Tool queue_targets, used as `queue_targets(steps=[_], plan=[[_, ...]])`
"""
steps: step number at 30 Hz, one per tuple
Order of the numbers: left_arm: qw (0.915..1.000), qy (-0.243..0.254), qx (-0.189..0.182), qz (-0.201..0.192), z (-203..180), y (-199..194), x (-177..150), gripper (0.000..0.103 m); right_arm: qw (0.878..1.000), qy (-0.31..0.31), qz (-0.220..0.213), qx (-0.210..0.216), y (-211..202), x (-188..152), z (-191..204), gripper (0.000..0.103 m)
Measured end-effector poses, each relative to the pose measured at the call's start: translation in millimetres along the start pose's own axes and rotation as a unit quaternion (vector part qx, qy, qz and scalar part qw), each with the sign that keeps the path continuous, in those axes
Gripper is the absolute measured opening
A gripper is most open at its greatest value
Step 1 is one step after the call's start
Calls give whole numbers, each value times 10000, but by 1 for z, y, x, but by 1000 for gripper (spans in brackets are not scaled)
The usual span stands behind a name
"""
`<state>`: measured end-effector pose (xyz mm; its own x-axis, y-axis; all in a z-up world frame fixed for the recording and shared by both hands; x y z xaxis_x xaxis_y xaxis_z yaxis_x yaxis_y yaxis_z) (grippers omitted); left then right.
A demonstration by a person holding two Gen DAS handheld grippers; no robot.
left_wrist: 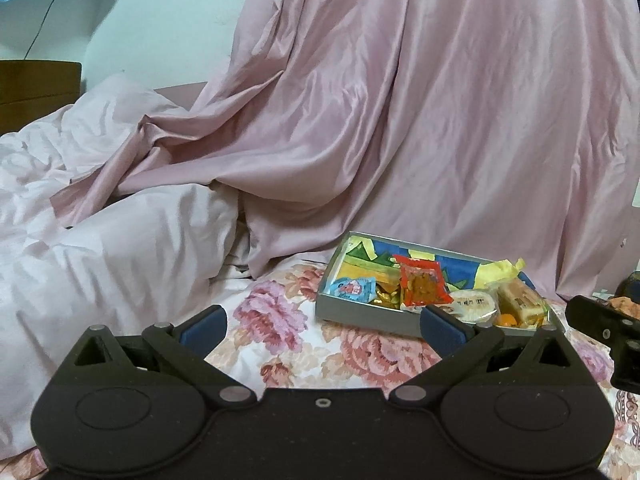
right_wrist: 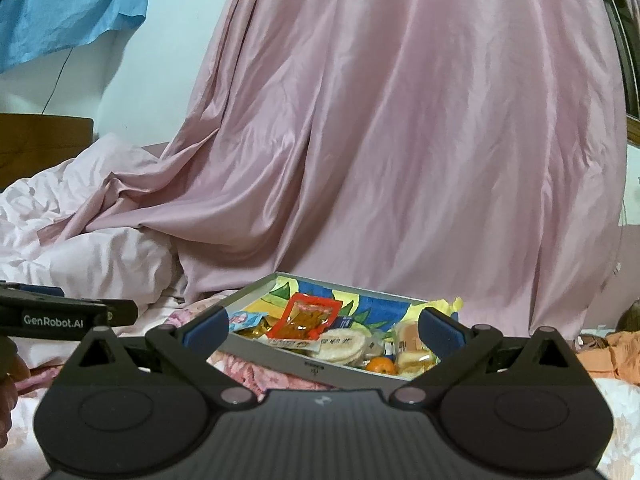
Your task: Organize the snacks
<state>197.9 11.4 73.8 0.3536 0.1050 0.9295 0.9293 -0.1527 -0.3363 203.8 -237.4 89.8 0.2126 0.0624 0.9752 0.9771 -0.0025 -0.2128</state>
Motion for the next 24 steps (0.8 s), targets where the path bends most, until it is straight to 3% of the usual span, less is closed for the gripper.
queue_targets(steps=[24], plan=[[10000, 45, 54, 38, 5, -57, -43, 102, 9991, 255, 328, 81, -52, -40, 2, 103]])
Point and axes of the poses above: each gripper's, at about its wrist camera, not at the fingertips, and y roughly the way its jaws point, z to its left, x to its top, the point moved 9 cm from there along y, roughly the way its jaws point, and after that the axes turned 10 degrees about -x, right-handed, at the moved point
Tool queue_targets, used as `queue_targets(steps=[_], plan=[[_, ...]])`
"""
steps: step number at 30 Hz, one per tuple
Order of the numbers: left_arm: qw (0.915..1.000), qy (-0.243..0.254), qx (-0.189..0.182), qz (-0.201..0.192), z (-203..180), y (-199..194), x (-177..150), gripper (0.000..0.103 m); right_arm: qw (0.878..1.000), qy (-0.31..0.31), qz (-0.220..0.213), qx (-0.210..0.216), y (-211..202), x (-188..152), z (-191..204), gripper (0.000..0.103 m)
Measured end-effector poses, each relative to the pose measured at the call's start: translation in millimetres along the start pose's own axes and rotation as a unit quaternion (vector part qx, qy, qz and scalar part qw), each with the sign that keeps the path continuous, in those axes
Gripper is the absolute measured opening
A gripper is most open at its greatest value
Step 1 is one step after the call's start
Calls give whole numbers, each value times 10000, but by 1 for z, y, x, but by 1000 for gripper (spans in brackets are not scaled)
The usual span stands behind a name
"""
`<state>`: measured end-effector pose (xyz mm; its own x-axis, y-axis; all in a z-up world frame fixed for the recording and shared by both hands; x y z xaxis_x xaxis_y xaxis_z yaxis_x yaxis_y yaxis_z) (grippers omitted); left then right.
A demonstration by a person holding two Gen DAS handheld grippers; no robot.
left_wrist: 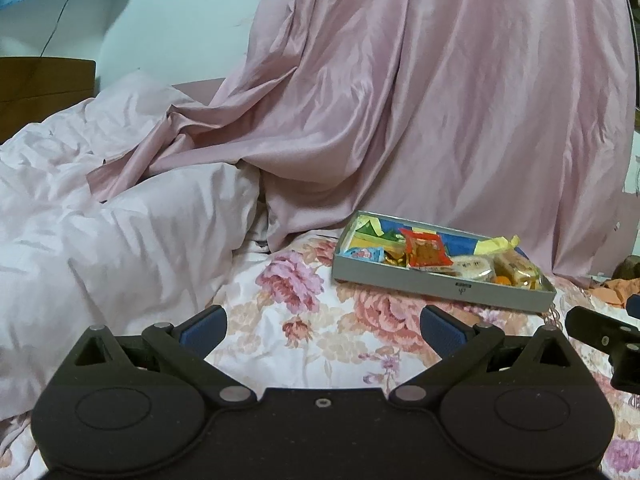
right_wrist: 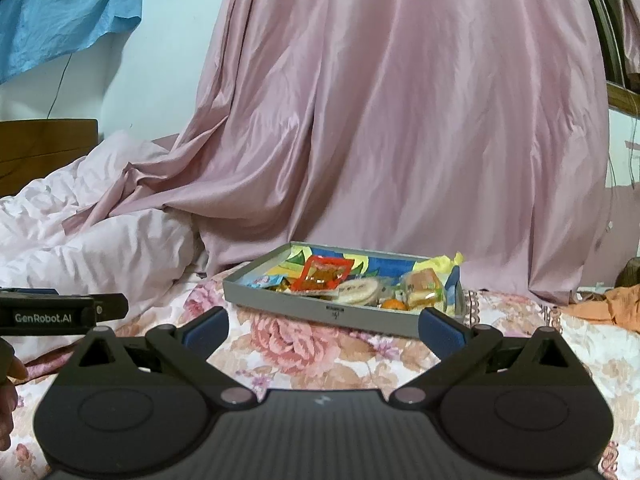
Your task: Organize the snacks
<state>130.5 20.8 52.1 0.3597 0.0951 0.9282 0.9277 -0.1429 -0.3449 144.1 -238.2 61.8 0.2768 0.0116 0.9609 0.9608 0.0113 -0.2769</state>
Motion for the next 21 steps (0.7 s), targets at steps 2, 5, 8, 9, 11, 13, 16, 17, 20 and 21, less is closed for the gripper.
queue_targets(steps=[2, 5, 8, 9, 11, 13, 16, 17, 20, 21], plan=[[10000, 27, -22, 12, -1, -3, -4, 102, 10000, 15, 43, 5, -2, -5, 0, 103], [10000, 74, -30, 32, -2, -6, -10, 102, 9999, 51, 110, 1, -6, -12, 0, 103], [9999, 94, -42, 58, -2, -9, -16, 102, 9998, 99, 175, -10, -8, -18, -2, 103], [9999, 94, -42, 65, -2, -10, -18, 102, 9998, 107, 193, -17, -8, -19, -2, 103], [9999, 84, -46, 88, -2, -11, -22, 102, 9997, 124, 222, -35, -9, -22, -3, 103], [9999, 87, -52, 107, -1, -11, -27, 102, 9995, 162, 250, -59, -9, -25, -5, 103], [9998, 108, -49, 127, -1, -11, -32, 102, 9994, 190, 295, -72, -9, -30, -6, 103], [9998, 113, -48, 138, -1, -10, -34, 102, 9993, 193, 309, -77, -9, -32, -6, 103], [9998, 123, -42, 154, 0, -10, -39, 102, 9991, 185, 362, -81, -7, -36, -5, 103], [9998, 126, -44, 160, 0, -9, -40, 102, 9991, 177, 379, -82, -7, -38, -5, 103]])
Point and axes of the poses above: each gripper's, at about its wrist camera, not at the fingertips, and y roughly the way its jaws point, z to its left, x to its top, the point moved 9 cm from there along y, roughly the way its jaws point, and after that the axes turned 10 degrees about -x, right-handed, at the moved point
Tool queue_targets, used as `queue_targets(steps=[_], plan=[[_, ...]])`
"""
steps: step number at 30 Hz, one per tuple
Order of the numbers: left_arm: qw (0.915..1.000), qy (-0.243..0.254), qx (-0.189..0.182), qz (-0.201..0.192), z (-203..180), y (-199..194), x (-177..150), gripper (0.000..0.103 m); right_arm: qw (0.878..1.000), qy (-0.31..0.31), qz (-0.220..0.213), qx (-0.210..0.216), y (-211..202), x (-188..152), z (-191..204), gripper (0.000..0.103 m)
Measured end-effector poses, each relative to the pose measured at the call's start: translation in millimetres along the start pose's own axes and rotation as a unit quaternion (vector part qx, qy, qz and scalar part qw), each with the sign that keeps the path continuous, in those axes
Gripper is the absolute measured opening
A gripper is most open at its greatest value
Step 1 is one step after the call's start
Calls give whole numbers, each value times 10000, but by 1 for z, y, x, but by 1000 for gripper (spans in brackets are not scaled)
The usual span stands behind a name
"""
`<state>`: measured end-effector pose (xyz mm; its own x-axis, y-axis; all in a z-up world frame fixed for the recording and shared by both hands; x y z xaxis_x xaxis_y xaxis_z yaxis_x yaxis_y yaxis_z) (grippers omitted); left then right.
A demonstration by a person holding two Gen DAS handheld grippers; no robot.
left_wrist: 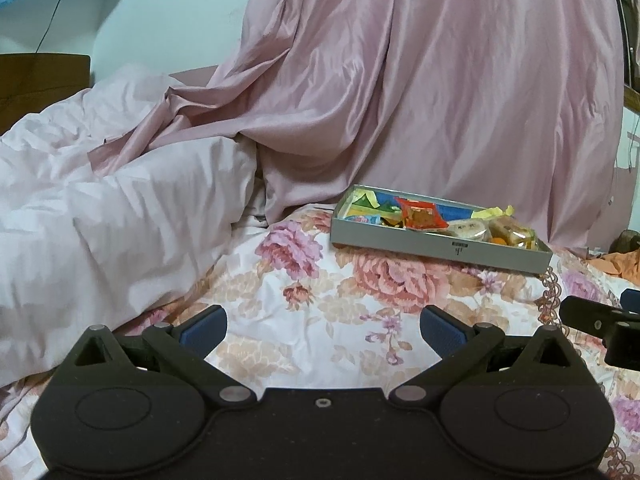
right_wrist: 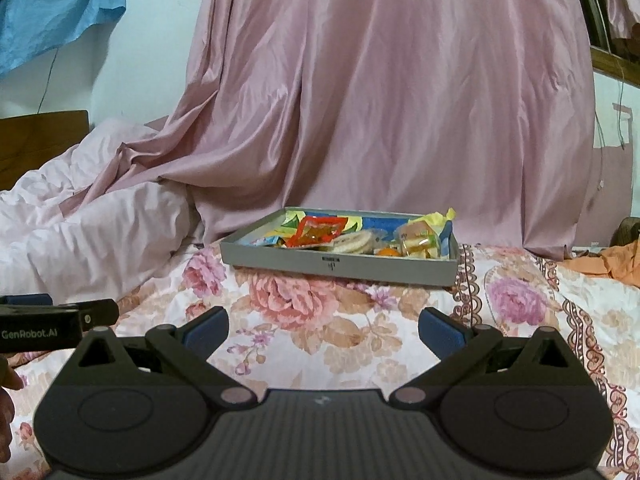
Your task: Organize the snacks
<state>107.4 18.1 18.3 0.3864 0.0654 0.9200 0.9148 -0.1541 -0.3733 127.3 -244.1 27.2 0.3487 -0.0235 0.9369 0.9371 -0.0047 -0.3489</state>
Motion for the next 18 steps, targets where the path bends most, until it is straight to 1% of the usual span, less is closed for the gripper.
queue_targets(steps=[9, 18], plan=[[9999, 67, -43, 79, -1, 4, -13, 102, 10000, 24, 82, -11, 5, -12, -2, 103], [9997, 129, -52, 193, -1, 11, -24, 102, 9996, 43, 265, -36, 14, -27, -3, 103]])
Point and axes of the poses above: each gripper's, at about its wrist camera, not at the fingertips, and y roughly the way its jaws point, z to its left, x to its top, the point moved 9 cm from there along y, roughly the way its jaws point, and after that the axes turned 10 degrees about -x, right-handed, at the moved point
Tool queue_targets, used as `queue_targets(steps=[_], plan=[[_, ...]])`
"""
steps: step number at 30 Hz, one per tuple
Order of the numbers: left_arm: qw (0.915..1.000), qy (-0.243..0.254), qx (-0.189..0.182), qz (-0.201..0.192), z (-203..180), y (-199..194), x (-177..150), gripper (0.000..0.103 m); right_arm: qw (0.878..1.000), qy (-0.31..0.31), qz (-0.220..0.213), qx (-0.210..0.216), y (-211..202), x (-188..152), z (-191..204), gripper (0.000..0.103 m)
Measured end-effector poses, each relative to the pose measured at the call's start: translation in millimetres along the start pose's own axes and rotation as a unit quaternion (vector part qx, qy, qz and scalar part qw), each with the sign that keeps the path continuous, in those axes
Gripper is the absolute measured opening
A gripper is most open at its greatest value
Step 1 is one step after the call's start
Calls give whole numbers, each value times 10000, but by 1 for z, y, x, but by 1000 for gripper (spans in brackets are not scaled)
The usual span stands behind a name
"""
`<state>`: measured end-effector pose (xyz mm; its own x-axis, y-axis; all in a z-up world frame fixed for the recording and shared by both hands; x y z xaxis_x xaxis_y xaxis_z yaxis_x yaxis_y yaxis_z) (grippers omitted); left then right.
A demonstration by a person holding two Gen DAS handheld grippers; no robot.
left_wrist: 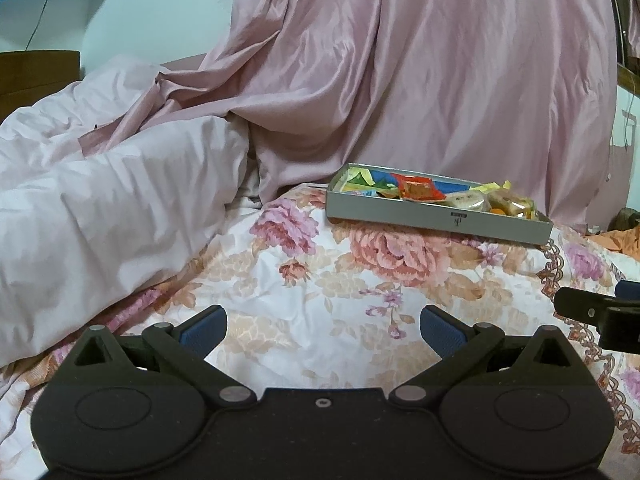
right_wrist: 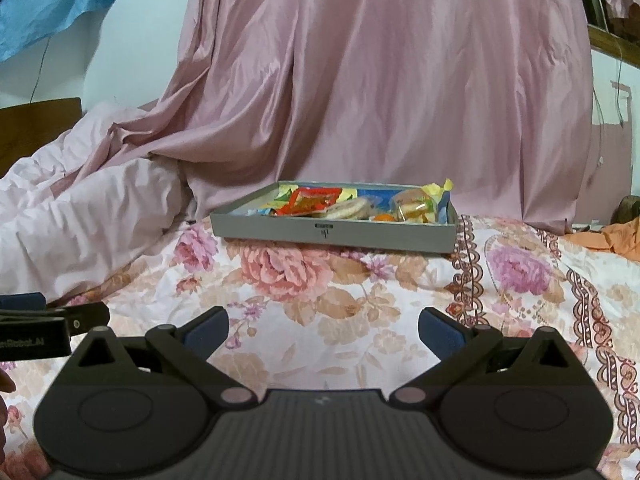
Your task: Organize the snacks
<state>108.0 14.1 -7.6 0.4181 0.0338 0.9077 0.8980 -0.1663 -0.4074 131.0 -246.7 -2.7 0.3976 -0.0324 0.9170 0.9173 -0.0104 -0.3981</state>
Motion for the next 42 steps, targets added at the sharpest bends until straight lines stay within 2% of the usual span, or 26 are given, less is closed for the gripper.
queue_targets(steps=[42], plan=[[10000, -14, 3, 72, 1, 4, -5, 102, 9998, -17, 190, 2, 8, -13, 2, 103]])
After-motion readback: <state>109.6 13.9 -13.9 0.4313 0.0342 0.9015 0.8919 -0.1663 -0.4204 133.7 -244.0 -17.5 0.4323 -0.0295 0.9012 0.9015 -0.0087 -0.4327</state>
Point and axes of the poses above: each gripper's, at about its wrist camera, not at the fingertips, and y roughly the way its jaws point, z to its left, x to its top, the point moved 9 cm from there along y, roughly the way its jaws point, and after that the axes turned 10 degrees about -x, right-handed, at the moved point
